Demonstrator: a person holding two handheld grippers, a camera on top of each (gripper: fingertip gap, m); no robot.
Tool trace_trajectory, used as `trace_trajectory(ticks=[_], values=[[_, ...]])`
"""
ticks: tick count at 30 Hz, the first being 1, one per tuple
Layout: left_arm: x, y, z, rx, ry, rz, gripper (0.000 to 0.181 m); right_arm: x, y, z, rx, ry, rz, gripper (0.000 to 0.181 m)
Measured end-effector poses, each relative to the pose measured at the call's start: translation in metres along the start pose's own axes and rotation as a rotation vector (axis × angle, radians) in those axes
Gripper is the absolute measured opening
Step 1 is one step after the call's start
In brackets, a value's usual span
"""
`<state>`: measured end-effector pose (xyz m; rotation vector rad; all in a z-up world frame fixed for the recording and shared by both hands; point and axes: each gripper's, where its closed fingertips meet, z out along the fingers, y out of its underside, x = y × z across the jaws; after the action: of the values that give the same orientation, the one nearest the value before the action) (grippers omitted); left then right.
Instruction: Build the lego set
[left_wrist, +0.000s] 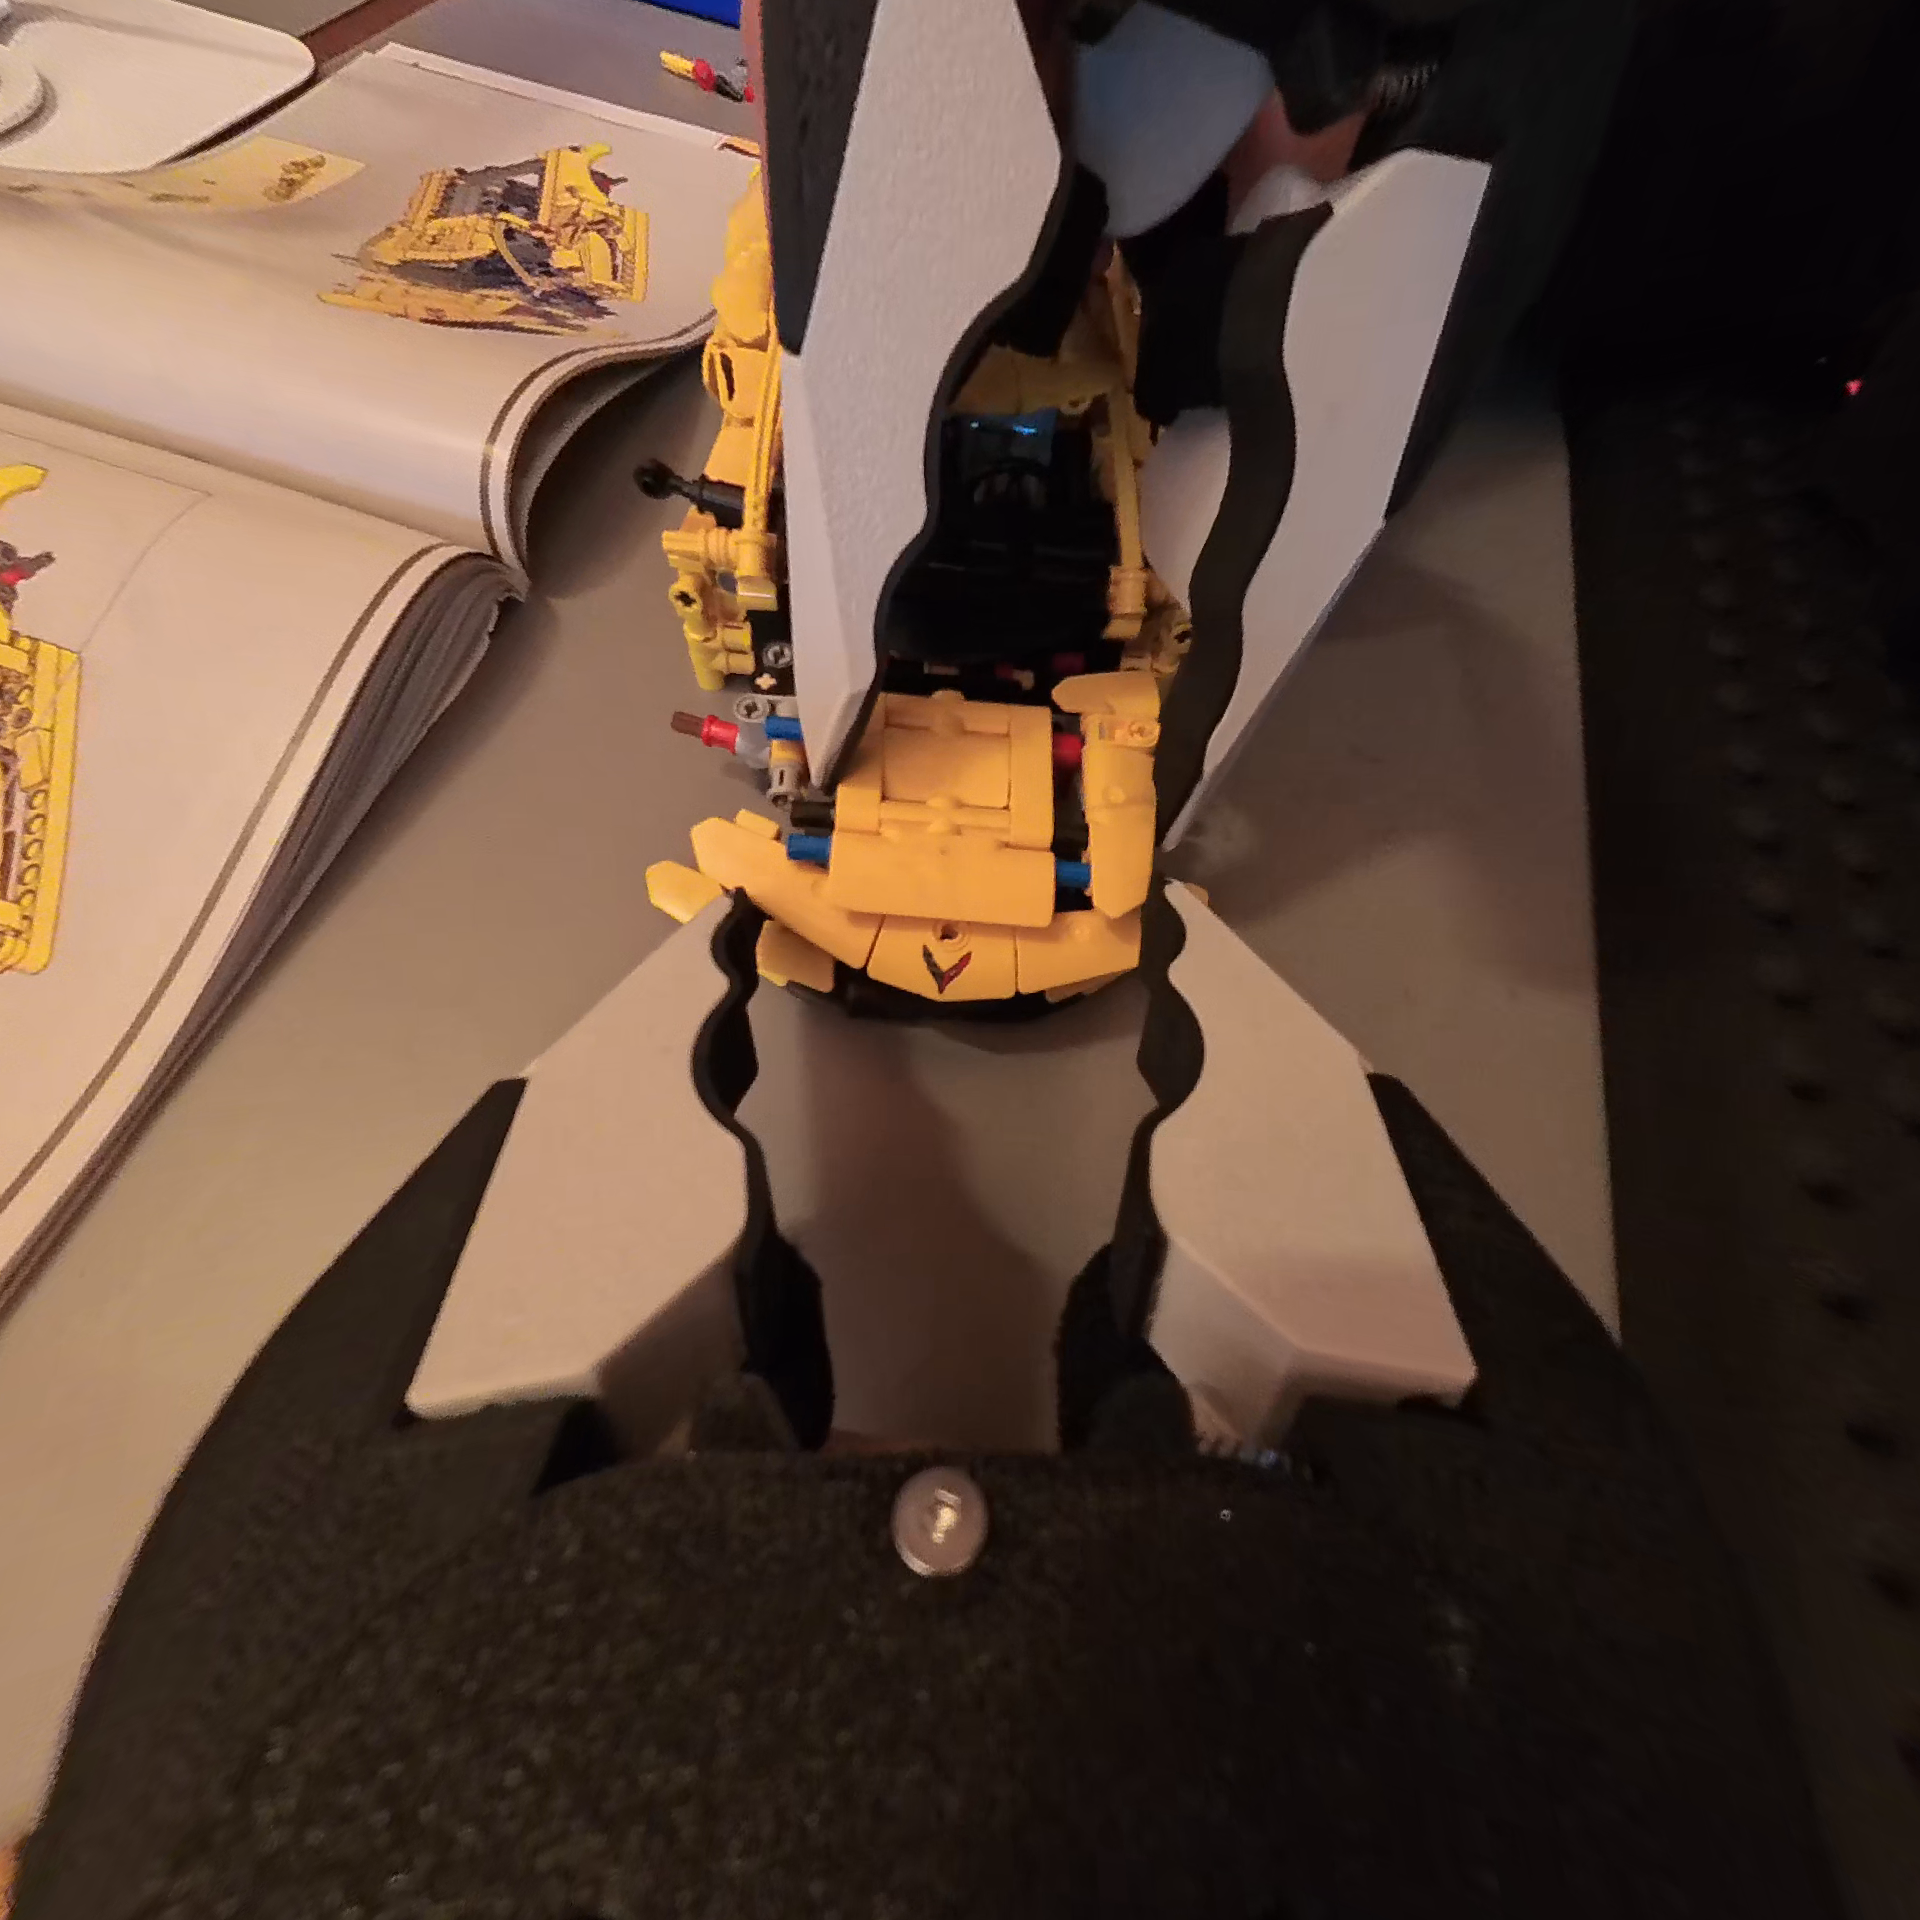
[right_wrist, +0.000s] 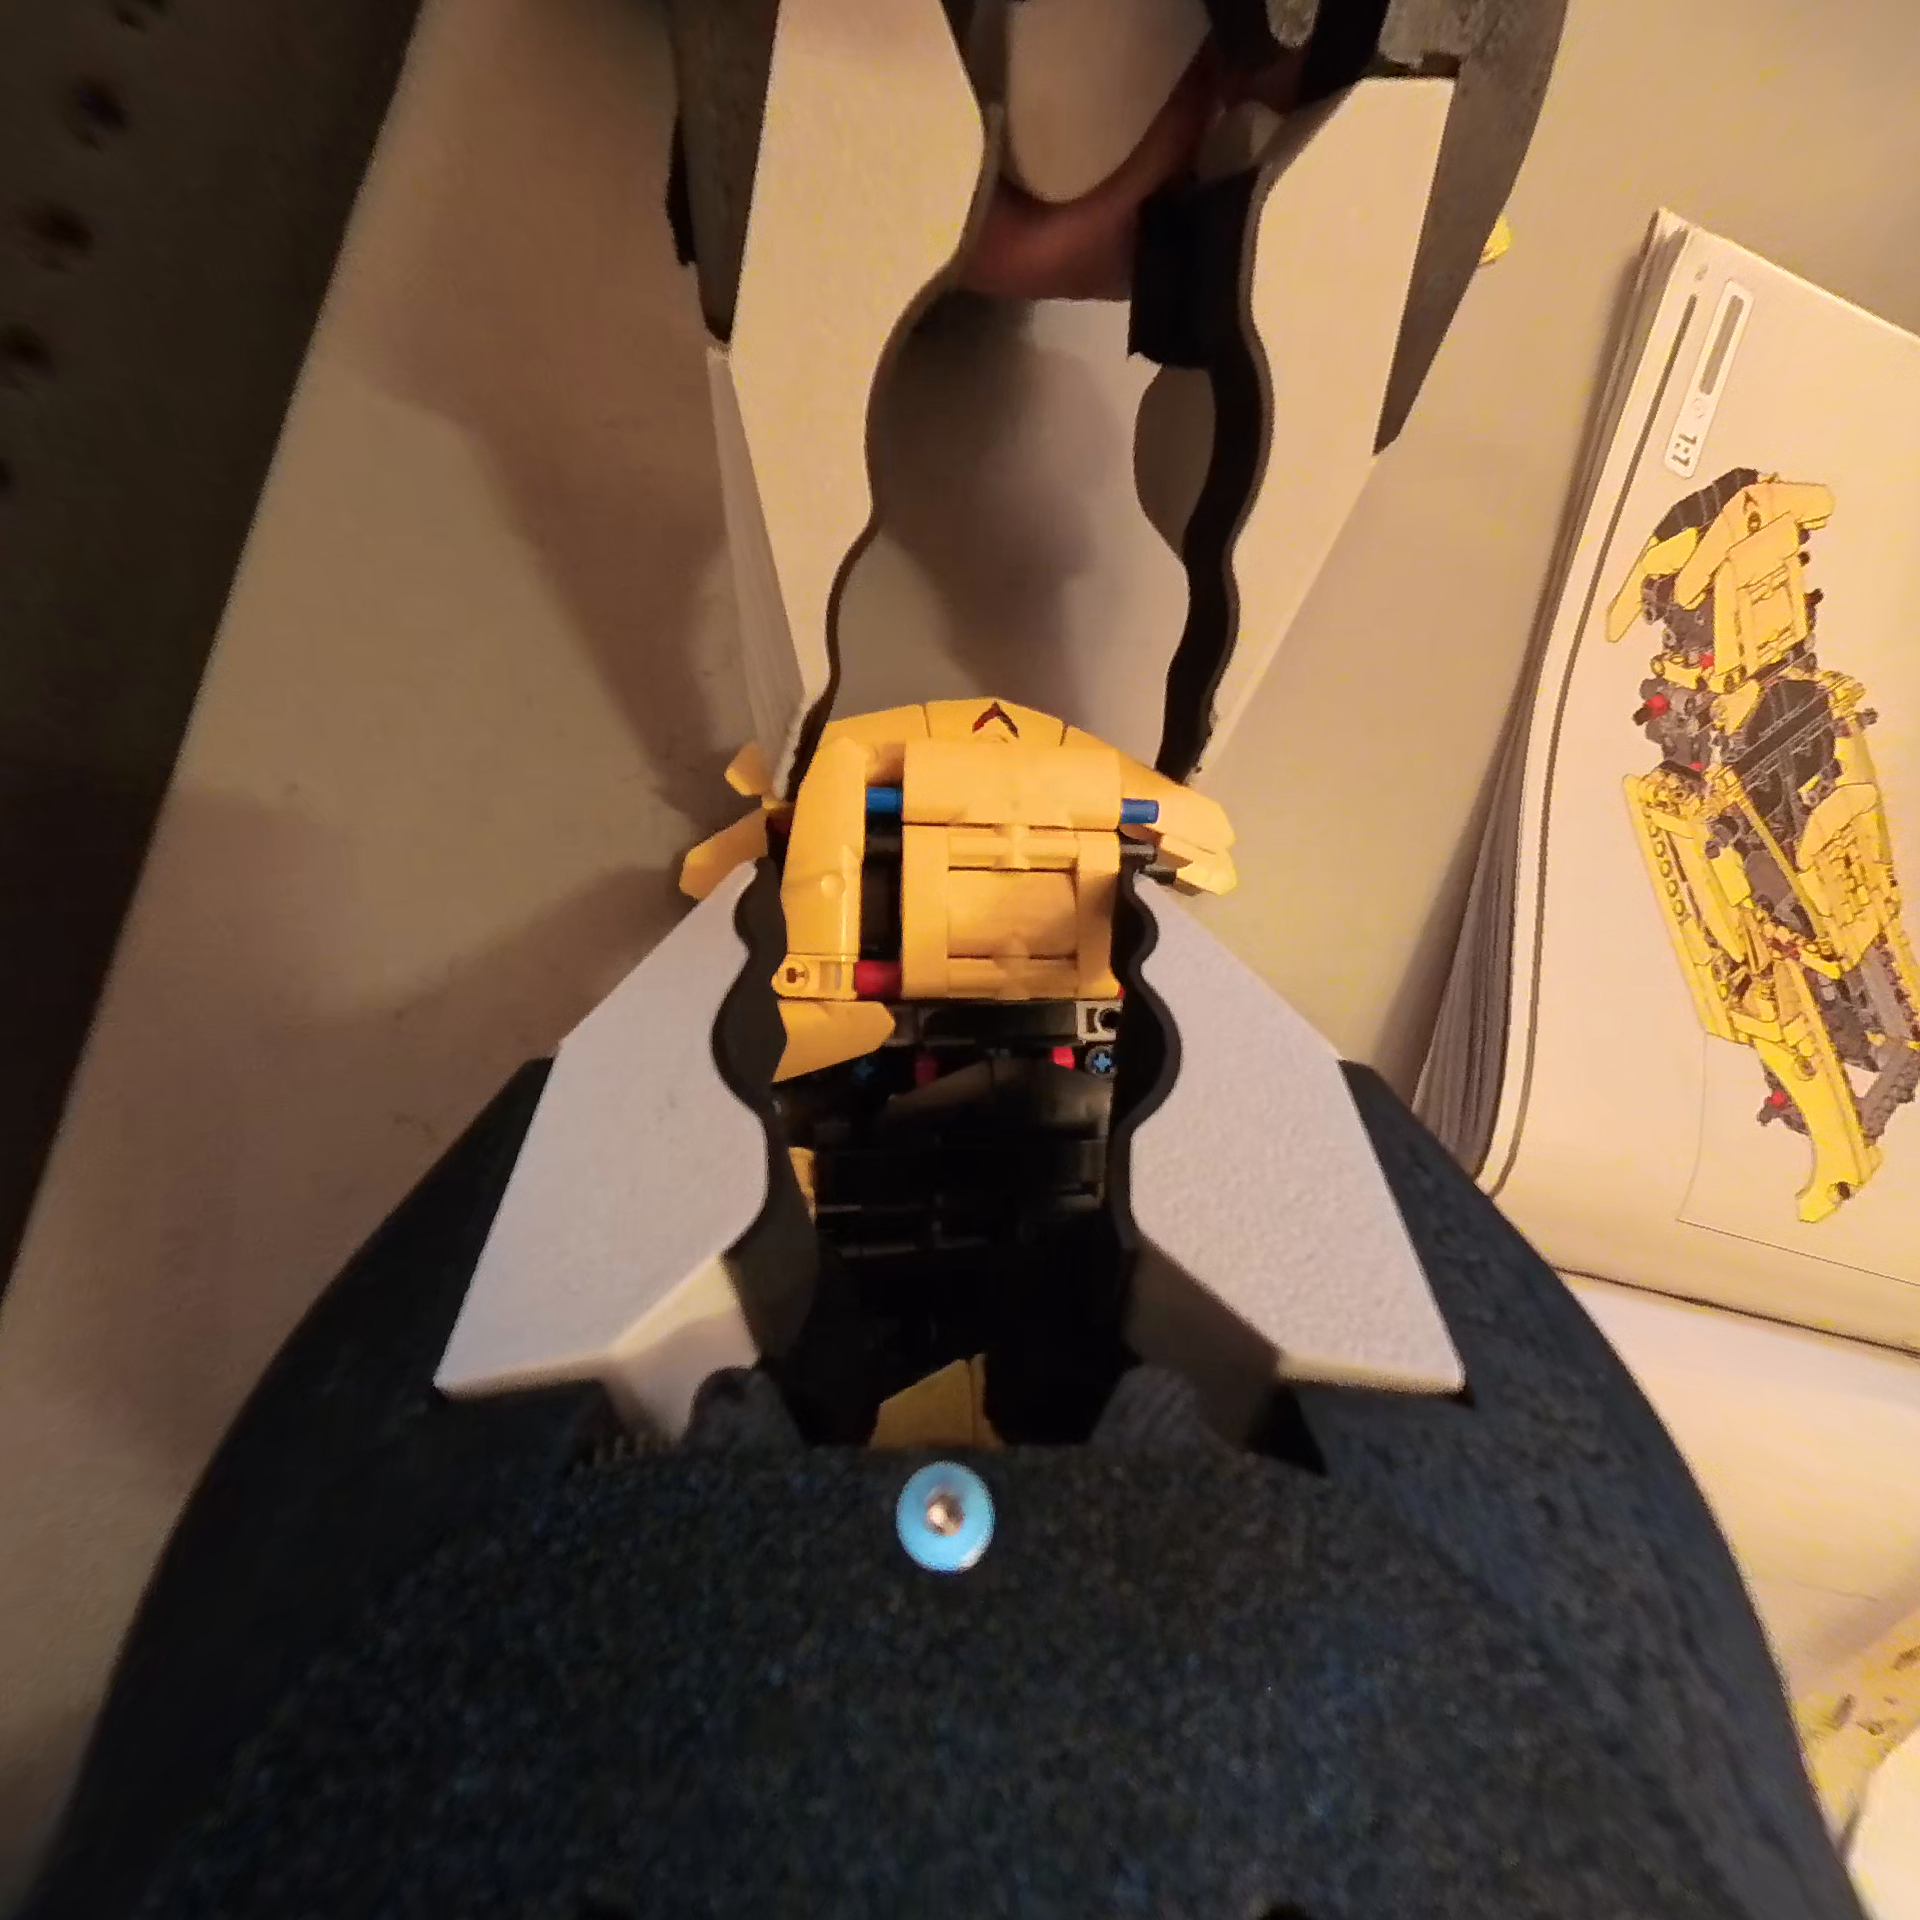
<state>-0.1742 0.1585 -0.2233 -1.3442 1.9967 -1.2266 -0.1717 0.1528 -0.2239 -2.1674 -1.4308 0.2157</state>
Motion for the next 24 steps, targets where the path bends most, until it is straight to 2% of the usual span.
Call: trace_trajectory(ticks=[5,12,15,18,22,24], values=[[-0.002,0.0,-0.001,0.007,-0.003,-0.01,0.075,0.0,0.0,0.0,0.002,-0.001,0.023,0.064],[-0.003,0.0,-0.003,0.012,-0.002,-0.025,0.073,-0.003,0.002,-0.005,0.011,-0.108,0.067,0.086],[-0.003,0.0,-0.002,0.009,-0.005,-0.023,0.072,0.002,0.009,-0.016,-0.027,-0.07,0.058,0.093],[-0.003,0.0,-0.002,0.009,0.003,-0.04,0.071,-0.001,0.01,-0.012,-0.046,-0.055,0.036,0.102],[-0.003,0.0,-0.002,0.006,-0.011,-0.029,0.071,0.005,0.016,-0.001,-0.074,-0.037,0.032,0.098],[-0.001,0.001,0.0,-0.001,-0.007,-0.02,0.068,0.002,0.018,-0.001,-0.063,-0.059,0.026,0.071]])
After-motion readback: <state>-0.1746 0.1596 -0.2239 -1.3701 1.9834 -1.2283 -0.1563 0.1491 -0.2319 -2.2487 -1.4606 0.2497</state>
